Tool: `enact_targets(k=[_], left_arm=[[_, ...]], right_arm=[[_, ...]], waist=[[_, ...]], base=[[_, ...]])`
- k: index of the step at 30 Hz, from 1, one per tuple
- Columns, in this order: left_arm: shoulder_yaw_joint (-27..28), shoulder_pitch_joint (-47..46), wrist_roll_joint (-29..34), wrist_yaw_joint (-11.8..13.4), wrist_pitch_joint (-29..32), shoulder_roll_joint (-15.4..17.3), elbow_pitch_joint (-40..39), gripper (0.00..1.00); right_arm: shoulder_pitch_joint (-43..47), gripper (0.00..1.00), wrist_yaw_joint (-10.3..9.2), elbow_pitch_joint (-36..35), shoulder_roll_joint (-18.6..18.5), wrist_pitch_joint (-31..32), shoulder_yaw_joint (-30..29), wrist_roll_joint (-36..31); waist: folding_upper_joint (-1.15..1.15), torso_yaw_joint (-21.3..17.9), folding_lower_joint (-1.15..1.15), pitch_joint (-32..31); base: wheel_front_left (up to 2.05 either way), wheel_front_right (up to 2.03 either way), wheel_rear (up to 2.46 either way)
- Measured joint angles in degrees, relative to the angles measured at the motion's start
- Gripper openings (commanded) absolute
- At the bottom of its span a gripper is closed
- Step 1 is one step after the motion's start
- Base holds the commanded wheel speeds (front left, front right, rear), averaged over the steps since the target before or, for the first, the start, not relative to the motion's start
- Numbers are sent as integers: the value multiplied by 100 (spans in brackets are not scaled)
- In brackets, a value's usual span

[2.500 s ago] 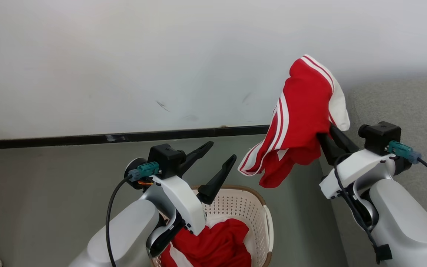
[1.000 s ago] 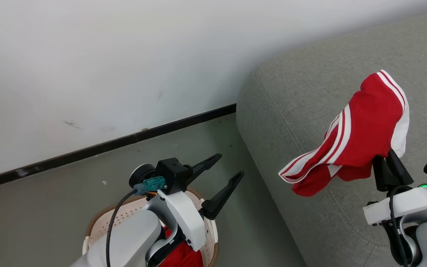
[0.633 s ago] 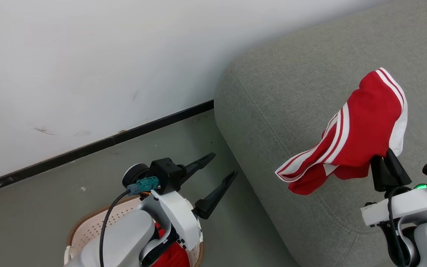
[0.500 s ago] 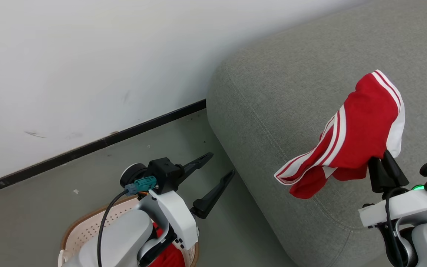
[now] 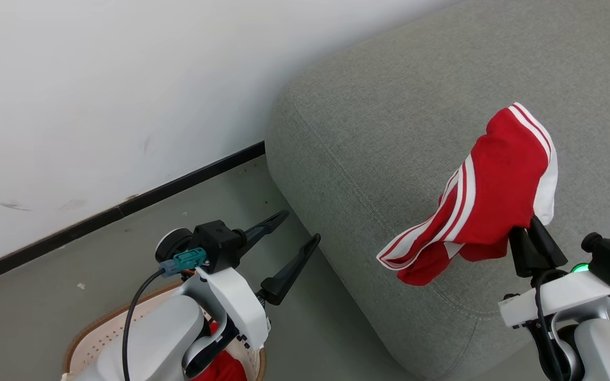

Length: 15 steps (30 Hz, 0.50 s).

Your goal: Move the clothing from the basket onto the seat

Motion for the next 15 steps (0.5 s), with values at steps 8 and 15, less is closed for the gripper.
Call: enact_targets(k=[8, 15], left_arm=[[-96, 2, 57, 4, -1, 0, -148, 100], [-122, 5, 67, 3, 0, 27, -209, 100]], right_arm=[[-159, 0, 0, 36, -105, 0, -136, 16], [-398, 0, 0, 104, -213, 0, -176, 37]], waist=[[0, -37, 0, 39], [0, -5, 0, 109]], base=[[0, 0, 0], [0, 0, 0]])
